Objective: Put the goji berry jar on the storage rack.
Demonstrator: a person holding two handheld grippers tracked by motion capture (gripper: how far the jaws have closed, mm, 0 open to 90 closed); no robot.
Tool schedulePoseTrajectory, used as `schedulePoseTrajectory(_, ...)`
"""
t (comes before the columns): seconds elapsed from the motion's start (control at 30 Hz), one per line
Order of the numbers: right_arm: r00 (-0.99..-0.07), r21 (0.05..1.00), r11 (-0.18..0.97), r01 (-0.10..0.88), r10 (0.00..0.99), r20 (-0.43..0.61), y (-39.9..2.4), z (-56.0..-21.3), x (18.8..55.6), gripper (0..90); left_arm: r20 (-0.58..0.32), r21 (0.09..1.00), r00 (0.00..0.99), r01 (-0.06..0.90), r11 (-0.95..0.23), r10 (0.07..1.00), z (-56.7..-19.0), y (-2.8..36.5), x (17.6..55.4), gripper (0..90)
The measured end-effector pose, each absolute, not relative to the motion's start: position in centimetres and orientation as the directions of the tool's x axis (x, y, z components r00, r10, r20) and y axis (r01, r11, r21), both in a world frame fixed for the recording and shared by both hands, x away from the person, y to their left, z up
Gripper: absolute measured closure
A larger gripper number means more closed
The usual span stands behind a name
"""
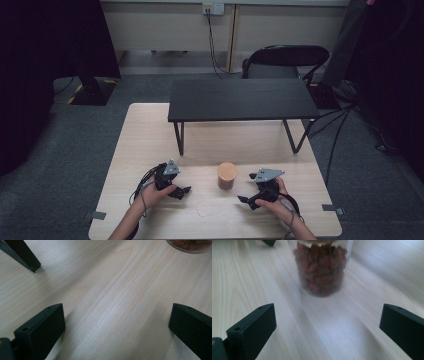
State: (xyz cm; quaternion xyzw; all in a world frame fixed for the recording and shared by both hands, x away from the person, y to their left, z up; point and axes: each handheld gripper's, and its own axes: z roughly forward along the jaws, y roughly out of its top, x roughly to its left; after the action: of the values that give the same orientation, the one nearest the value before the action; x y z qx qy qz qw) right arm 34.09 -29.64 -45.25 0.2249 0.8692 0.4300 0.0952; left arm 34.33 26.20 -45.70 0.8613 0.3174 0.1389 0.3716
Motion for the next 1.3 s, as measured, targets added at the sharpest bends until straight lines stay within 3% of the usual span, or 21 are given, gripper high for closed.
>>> schedulePoseTrajectory(0.2, -0.889, 0.762, 0.587, 0.273, 0.456, -0.033, -28.89, -44.93, 34.01, 0.9, 0.003, 0.729, 0.76, 0.443, -0.522, 0.65, -45.72, 26.21, 34.33, 0.0)
schedulePoseTrajectory(1.3, -0.891, 0.758, 0.586, 0.286, 0.454, -0.015, -28.69, -45.38, 34.01, 0.7, 0.002, 0.729, 0.76, 0.443, -0.521, 0.65, -45.72, 26.18, 34.43, 0.0)
